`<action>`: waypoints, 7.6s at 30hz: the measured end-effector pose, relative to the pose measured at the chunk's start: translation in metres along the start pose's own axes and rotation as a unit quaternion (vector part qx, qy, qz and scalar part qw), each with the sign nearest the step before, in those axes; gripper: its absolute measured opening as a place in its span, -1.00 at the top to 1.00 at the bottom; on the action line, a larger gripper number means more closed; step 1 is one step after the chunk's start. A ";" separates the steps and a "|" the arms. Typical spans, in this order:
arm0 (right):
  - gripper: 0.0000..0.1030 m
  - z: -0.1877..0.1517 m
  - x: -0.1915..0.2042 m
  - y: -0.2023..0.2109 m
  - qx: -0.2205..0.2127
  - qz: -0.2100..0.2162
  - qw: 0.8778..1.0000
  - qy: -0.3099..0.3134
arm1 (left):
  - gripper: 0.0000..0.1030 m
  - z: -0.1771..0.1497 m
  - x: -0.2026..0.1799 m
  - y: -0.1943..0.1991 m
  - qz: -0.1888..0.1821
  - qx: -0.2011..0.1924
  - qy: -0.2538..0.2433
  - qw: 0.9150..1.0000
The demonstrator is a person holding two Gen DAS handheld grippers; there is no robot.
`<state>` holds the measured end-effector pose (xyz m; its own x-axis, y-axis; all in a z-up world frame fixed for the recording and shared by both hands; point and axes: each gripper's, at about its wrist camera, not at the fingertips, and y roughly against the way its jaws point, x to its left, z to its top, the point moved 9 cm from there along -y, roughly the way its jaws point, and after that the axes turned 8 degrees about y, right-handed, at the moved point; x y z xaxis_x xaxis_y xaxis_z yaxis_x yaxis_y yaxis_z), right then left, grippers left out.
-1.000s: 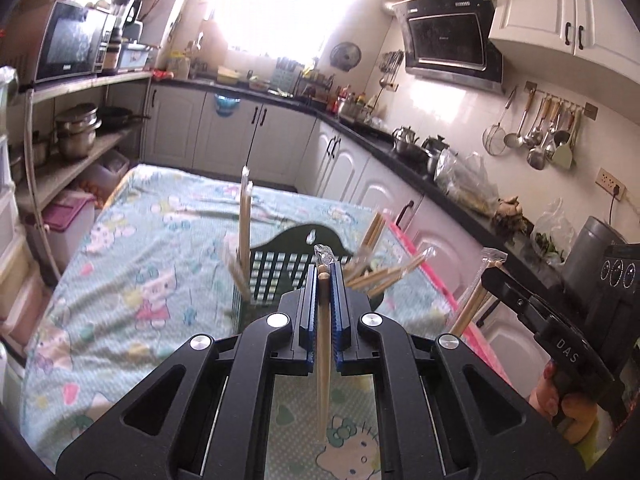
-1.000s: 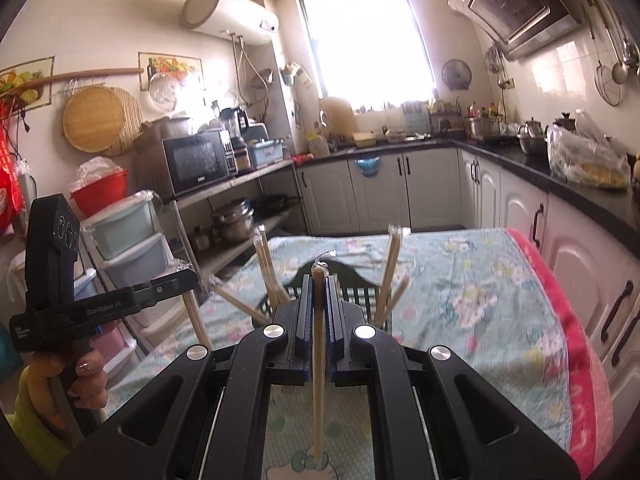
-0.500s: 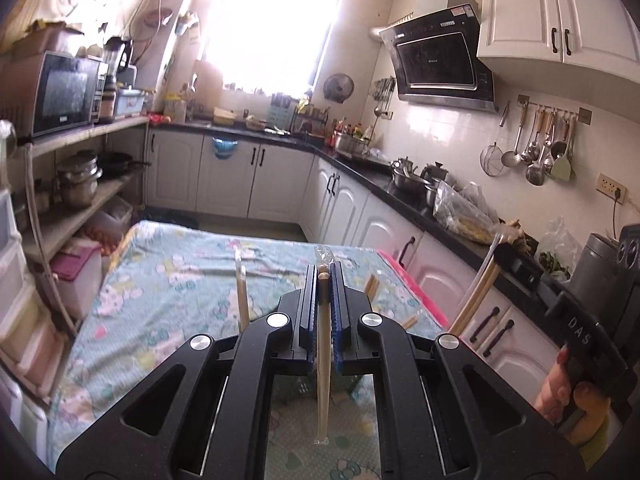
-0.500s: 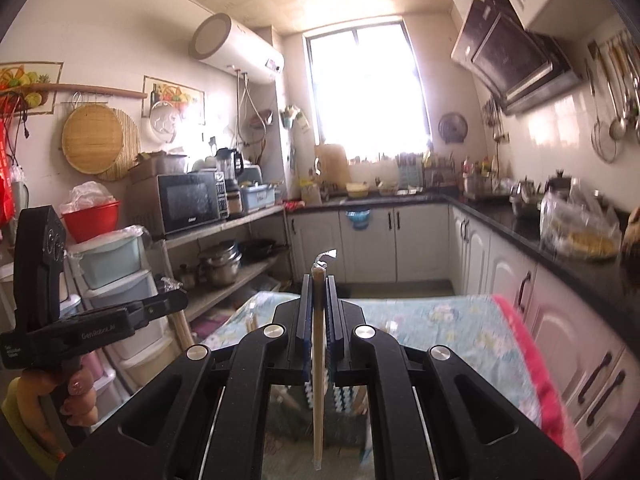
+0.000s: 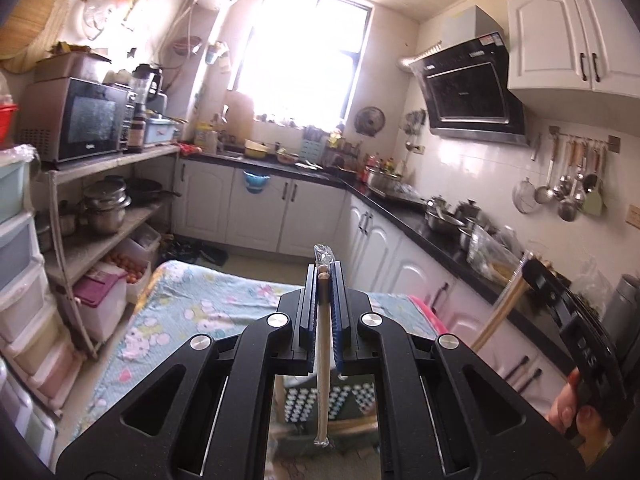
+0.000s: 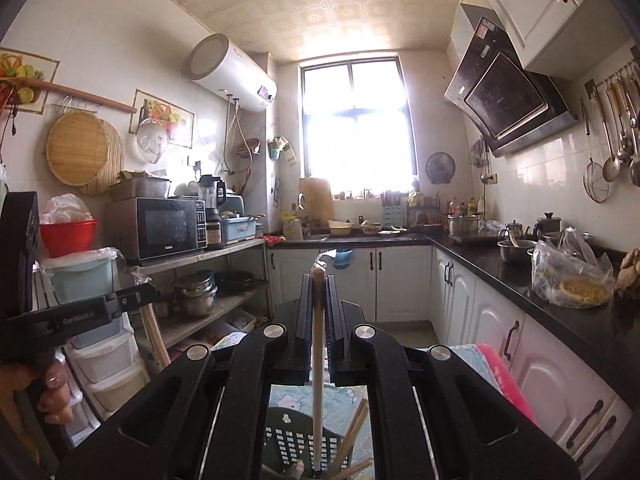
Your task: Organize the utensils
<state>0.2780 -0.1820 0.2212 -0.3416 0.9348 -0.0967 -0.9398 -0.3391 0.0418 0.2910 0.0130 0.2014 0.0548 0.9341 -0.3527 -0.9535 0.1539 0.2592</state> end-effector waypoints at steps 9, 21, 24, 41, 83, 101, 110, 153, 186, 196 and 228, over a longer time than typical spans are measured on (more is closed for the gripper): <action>0.89 -0.024 0.002 -0.029 0.007 0.004 1.000 -0.003 | 0.93 -0.014 0.006 -0.034 0.036 -0.009 -0.012 0.999; 0.88 -0.071 0.011 -0.053 0.046 0.016 0.999 -0.018 | 0.93 -0.055 0.004 -0.065 0.038 0.005 -0.052 0.998; 0.88 -0.080 0.014 -0.055 0.055 0.020 0.998 -0.018 | 0.93 -0.062 0.006 -0.068 0.037 0.011 -0.054 0.998; 0.88 -0.119 0.016 -0.047 0.109 0.035 0.993 -0.041 | 0.93 -0.104 0.014 -0.071 0.026 0.068 -0.053 0.996; 0.01 -0.128 0.029 0.022 0.156 0.057 0.985 -0.037 | -0.63 -0.142 0.017 -0.011 0.003 0.138 -0.037 0.990; -0.52 -0.156 0.048 0.072 0.168 0.044 0.984 -0.030 | -0.79 -0.177 0.023 0.026 -0.004 0.148 -0.029 0.989; -0.66 -0.182 0.056 0.088 0.177 0.039 0.983 -0.034 | -0.79 -0.208 0.034 0.034 0.002 0.154 -0.019 0.988; -0.87 -0.226 0.042 0.133 0.085 -0.070 0.994 -0.025 | -0.79 -0.246 0.039 0.062 0.012 0.029 -0.047 0.998; -0.87 -0.227 0.043 0.134 0.085 -0.072 0.993 -0.024 | -0.79 -0.247 0.040 0.062 0.010 0.024 -0.051 0.998; -0.87 -0.226 0.043 0.134 0.085 -0.072 0.993 -0.024 | -0.79 -0.247 0.040 0.062 0.011 0.024 -0.051 0.998; -0.87 -0.226 0.042 0.134 0.085 -0.072 0.993 -0.024 | -0.79 -0.249 0.039 0.061 0.011 0.028 -0.052 0.998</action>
<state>0.1361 -0.2120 -0.0018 -0.1988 0.9778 -0.0657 -0.9628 -0.1824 0.1993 0.1611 -0.0211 -0.0200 0.0675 0.9652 -0.2526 -0.9366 0.1486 0.3174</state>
